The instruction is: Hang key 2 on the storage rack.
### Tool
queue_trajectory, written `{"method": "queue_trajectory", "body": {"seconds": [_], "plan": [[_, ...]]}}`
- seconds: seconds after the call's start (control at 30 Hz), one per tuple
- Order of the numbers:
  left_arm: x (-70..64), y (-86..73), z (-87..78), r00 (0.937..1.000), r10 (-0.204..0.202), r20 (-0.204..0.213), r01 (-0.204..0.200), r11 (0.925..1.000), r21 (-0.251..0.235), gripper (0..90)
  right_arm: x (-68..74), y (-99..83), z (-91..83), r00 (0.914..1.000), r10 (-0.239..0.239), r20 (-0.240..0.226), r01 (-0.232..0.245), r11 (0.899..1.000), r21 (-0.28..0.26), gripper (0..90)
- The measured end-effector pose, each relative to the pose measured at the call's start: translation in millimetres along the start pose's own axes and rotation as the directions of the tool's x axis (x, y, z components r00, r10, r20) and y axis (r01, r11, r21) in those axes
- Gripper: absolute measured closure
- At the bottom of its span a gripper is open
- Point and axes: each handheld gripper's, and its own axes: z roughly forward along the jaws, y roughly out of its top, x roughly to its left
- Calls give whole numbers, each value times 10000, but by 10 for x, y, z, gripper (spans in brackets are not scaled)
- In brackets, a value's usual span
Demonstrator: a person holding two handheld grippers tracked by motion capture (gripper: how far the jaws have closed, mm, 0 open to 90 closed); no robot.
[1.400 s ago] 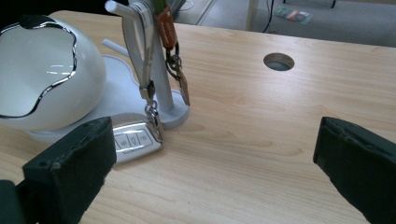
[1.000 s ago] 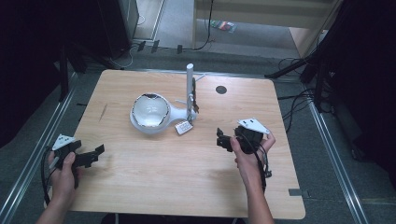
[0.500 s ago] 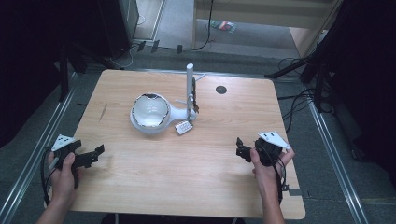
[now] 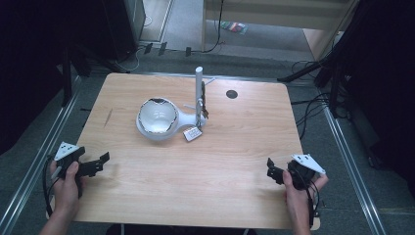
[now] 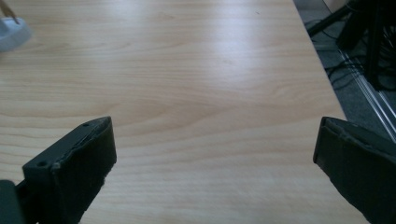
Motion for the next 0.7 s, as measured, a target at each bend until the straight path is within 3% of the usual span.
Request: {"method": "queue_trajectory", "body": {"seconds": [0.23,0.53,0.7], "plan": [[-8,-2,-6,10000,53,-1,-53,10000,-74,6,-229,-146,-77,9990,237,383,-244,9995,187,0],[-13,-10,-17,10000,89,9,-89,9999,-85,6,-499,-350,-284,9982,497,326,-502,9986,158,0],[3,-12,-20,10000,-82,-31,81,9998,-157,6,-644,-425,-364,9872,1505,-523,-1517,9882,-193,0]]}}
